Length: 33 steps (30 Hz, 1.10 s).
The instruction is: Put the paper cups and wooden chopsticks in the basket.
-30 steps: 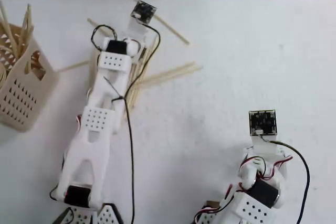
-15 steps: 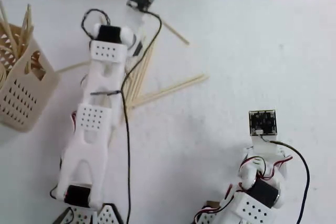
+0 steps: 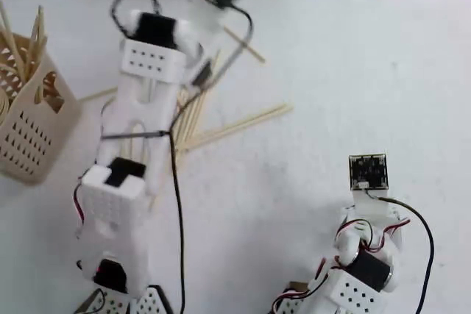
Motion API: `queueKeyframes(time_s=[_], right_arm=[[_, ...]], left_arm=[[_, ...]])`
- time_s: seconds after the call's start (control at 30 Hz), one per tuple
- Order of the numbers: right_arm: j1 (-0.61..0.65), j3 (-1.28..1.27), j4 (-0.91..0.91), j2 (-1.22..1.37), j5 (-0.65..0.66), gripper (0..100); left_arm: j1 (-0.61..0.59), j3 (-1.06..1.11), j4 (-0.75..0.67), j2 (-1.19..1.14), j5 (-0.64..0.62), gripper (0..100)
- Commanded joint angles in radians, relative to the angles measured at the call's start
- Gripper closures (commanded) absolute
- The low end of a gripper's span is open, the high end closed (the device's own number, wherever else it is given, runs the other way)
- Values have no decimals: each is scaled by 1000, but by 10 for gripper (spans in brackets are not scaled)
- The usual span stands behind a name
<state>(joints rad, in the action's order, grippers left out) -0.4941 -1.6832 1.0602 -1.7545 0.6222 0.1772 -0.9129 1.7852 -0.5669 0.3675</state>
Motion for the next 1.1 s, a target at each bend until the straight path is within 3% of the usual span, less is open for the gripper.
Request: queueKeyframes(time_s=[0.0,0.2,0.4,0.77,1.07], right_arm=[[-12,-9,-2,-1,-2,954],[-12,-9,-2,-1,-2,954],[-12,-9,-2,-1,-2,954],[-12,-9,-2,-1,-2,954],[-12,-9,-2,-1,-2,954]], left_arm=[[77,494,-186,225,54,898],[104,941,-578,306,222,896],[159,1074,-730,283,272,845],[113,896,-724,58,282,828],[157,865,-569,156,290,894]])
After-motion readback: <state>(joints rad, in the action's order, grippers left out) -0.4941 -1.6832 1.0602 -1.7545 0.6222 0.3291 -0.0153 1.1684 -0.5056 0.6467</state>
